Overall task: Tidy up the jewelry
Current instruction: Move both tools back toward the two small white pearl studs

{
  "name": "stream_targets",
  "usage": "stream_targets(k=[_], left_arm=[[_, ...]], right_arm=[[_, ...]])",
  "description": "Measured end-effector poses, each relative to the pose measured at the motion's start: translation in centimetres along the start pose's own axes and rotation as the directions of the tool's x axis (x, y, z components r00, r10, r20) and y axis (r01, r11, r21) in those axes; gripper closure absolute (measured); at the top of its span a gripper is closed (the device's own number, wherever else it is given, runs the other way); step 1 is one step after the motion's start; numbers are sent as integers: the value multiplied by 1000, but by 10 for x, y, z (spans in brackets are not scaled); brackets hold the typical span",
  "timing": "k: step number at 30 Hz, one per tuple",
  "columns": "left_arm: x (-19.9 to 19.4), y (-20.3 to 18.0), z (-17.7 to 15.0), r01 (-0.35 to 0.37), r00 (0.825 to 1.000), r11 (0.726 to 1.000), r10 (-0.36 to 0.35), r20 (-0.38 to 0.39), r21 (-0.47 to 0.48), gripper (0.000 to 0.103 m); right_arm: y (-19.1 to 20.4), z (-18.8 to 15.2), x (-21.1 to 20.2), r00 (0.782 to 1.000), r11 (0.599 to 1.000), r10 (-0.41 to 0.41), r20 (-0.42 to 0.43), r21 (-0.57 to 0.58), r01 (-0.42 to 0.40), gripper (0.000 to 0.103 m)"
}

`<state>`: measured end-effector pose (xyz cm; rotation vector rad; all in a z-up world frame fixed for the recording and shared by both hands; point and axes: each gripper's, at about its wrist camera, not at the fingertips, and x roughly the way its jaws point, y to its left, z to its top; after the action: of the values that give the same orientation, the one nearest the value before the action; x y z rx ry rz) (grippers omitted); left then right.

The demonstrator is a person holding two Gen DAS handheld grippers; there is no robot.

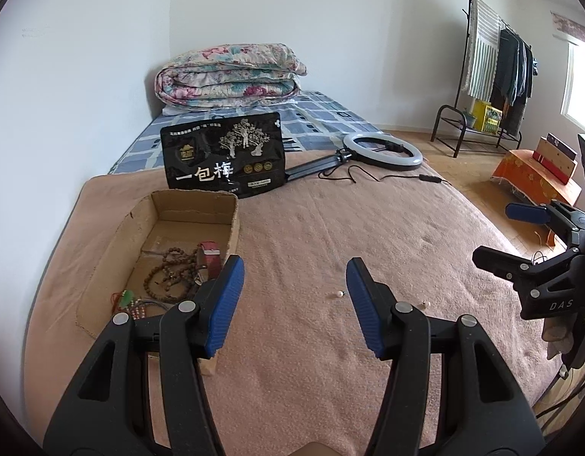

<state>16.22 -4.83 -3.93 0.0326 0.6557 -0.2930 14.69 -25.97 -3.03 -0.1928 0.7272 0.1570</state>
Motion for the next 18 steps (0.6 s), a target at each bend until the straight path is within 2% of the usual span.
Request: stream_targets(k=[10, 18], left_arm=[[30, -20, -10, 37, 998, 999, -36, -49, 23, 45], [69, -34, -23, 84, 991, 996, -79, -110, 41, 46]], right_arm=[[-43, -30, 8, 998, 996, -43, -35, 70, 46, 0], [-54, -49, 23, 998, 996, -12, -64, 82, 17, 1]])
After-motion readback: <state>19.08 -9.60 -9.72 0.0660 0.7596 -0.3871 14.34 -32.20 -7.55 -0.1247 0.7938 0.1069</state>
